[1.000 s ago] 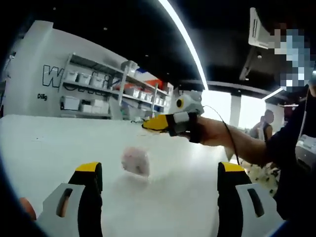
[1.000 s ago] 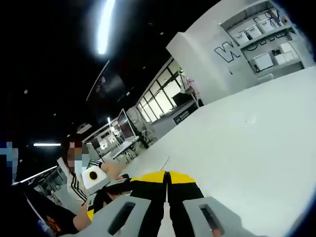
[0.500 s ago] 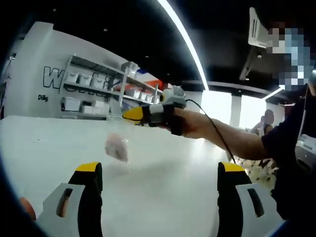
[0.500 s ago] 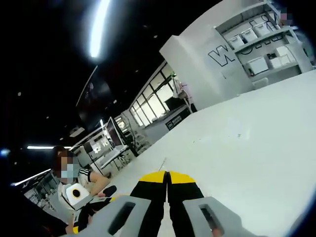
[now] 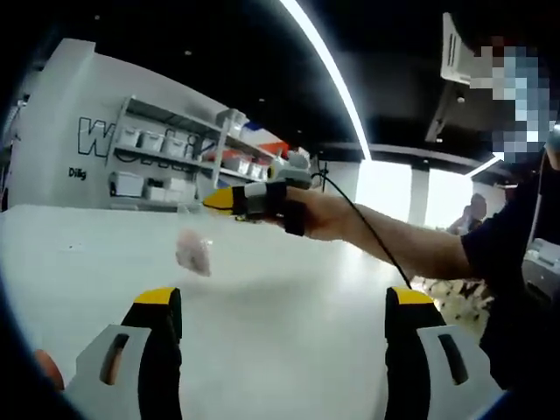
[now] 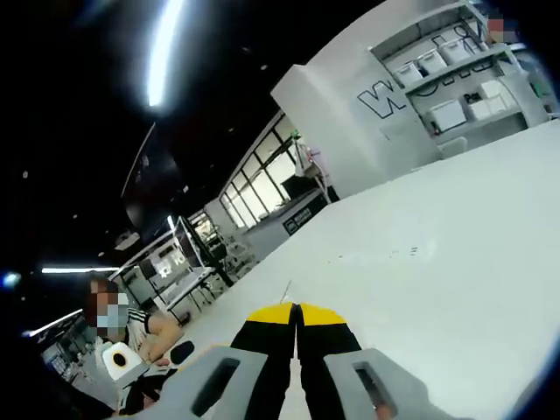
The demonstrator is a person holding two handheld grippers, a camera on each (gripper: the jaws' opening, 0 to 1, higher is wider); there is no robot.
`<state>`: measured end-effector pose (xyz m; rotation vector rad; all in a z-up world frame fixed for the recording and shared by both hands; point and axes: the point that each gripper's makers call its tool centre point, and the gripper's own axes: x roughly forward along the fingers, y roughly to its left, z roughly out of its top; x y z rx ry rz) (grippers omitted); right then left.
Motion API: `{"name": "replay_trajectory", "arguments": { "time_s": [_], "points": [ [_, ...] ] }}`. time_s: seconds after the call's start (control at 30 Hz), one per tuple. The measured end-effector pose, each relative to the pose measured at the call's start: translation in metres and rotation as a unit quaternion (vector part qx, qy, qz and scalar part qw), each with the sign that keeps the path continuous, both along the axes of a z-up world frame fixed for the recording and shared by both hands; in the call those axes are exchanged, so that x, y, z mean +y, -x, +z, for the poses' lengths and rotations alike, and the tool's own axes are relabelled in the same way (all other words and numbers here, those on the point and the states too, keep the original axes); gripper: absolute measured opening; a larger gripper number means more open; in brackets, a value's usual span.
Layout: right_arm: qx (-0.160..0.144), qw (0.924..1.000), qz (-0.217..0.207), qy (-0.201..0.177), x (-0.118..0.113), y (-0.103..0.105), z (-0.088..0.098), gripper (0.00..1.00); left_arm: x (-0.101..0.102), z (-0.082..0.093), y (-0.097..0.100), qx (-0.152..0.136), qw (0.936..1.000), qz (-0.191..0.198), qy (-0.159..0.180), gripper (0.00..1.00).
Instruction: Open the resealable bag by pulling the two sides of the seal apart until the entire bag opening is separated and visibly accessible.
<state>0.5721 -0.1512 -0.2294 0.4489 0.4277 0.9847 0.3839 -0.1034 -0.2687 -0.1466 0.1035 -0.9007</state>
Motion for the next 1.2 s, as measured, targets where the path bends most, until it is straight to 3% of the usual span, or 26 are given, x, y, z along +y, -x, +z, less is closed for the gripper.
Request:
{"name": "replay_trajectory", "arguments": {
  "time_s": [0.4,1.2],
  "points": [
    [-0.003,1.0000,-0.007,0.006,0.001,-0.010,0.000,0.00,0.002,-0.004,-0.002,0.004,1.0000,0.000,-0.001,0.95],
    [0.016,0.9997,-0.017,0.011,0.002,-0.030,-0.025,0.00,0.005,-0.009,-0.005,0.010,1.0000,0.000,0.002,0.95]
  ]
}}
